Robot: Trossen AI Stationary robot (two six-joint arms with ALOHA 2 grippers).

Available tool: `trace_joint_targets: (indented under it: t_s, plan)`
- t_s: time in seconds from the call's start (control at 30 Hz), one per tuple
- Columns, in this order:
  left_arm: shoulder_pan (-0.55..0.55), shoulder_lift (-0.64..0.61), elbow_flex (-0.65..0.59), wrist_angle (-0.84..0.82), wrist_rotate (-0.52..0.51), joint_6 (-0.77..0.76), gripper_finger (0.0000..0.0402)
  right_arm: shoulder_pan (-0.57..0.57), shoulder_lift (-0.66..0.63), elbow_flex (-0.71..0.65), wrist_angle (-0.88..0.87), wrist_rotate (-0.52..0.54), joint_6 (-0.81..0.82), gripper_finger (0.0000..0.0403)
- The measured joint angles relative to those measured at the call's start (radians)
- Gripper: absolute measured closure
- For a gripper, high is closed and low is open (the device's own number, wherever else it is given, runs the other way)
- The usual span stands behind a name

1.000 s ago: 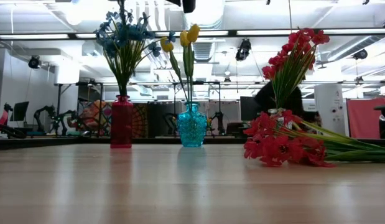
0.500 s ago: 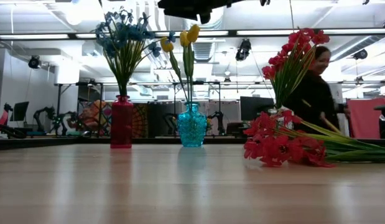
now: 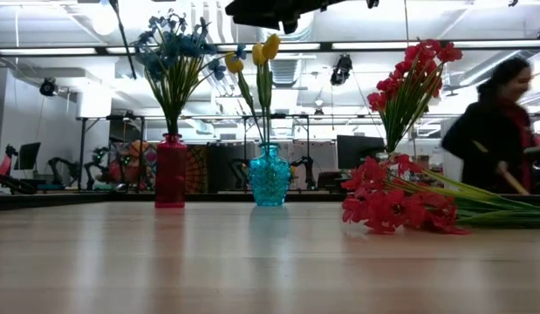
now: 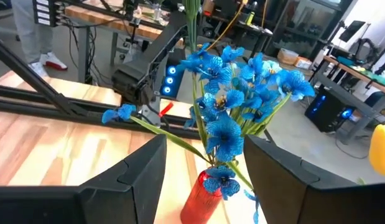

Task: Sort flowers into vase by color
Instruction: Put the blue flower into the red vase

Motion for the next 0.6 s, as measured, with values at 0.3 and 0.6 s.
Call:
trace_joint_targets:
  t_s: [0.3, 0.6]
  plan:
    - [0.052, 0.012, -0.024, 0.005, 0.095, -0.056, 0.0364, -0.013, 0.000, 0.000, -0.030, 0.001, -0.032, 0.0195]
    - [0.208, 0.050, -0.074, 0.011, 0.165, -0.152, 0.0364, -0.021, 0.000, 0.000, -0.029, 0.001, -0.033, 0.0195]
